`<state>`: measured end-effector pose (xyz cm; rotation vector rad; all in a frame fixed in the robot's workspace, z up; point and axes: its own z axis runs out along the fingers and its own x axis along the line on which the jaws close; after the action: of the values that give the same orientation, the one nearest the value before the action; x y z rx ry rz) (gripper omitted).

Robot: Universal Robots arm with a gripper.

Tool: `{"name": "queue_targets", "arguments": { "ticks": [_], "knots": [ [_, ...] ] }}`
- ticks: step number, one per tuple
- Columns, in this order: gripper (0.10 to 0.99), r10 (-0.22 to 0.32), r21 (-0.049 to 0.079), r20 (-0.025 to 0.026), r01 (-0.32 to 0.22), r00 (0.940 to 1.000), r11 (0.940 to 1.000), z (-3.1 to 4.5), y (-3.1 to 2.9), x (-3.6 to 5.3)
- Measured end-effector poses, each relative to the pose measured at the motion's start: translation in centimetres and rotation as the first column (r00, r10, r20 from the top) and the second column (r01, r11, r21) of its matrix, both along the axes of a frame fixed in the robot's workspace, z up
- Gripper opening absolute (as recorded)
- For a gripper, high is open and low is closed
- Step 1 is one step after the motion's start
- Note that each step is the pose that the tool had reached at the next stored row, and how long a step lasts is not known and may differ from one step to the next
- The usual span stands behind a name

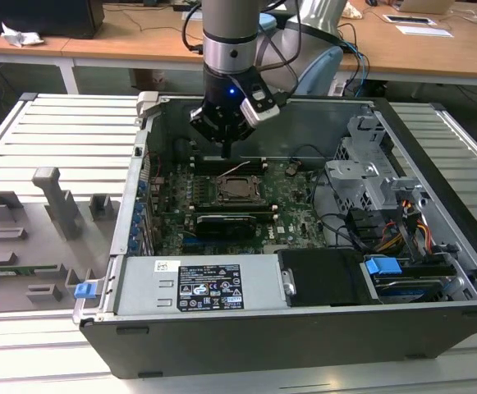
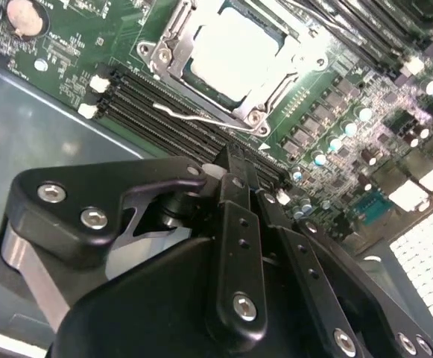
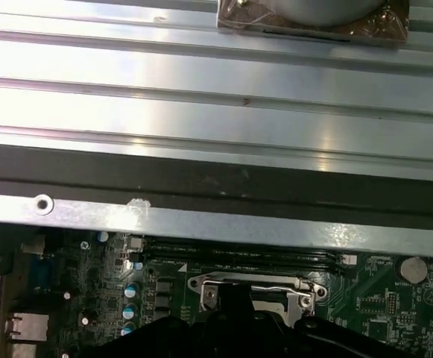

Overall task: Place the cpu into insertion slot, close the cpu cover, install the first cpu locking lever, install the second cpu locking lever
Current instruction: 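Install the first cpu locking lever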

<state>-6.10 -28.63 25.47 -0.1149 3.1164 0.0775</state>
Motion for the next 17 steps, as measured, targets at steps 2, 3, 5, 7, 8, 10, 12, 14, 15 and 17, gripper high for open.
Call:
{"name": "queue_targets", "arguments": {
  "ticks": [2,3,5,7,8,10,12,14,15,17],
  "knots": [
    [0.106,-0.004,0.000,0.0002,0.004,1.0000,1.0000,-0.14,0.02,0.11],
    [0.106,-0.011,0.000,0.0002,0.011,0.9999,0.9999,-0.22,0.02,0.20],
    [0.106,-0.023,0.001,0.0002,0.023,0.9997,0.9997,-0.49,0.02,0.49],
    [0.106,-0.024,0.001,0.0001,0.024,0.9997,0.9997,-0.86,0.05,0.74],
    [0.106,-0.024,0.001,0.0002,0.024,0.9997,0.9997,-1.07,0.06,0.85],
    [0.106,-0.024,0.001,0.0003,0.024,0.9997,0.9997,-1.44,0.06,1.06],
    [0.106,-0.024,0.001,0.0002,0.024,0.9997,0.9997,-1.73,0.09,1.16],
    [0.106,-0.021,0.001,0.0002,0.021,0.9998,0.9998,-1.98,0.15,1.25],
    [0.106,-0.021,0.001,0.0001,0.021,0.9998,0.9998,-2.07,0.20,1.34],
    [0.106,-0.021,0.001,0.0001,0.021,0.9998,0.9998,-2.18,0.31,1.52]
  ]
}}
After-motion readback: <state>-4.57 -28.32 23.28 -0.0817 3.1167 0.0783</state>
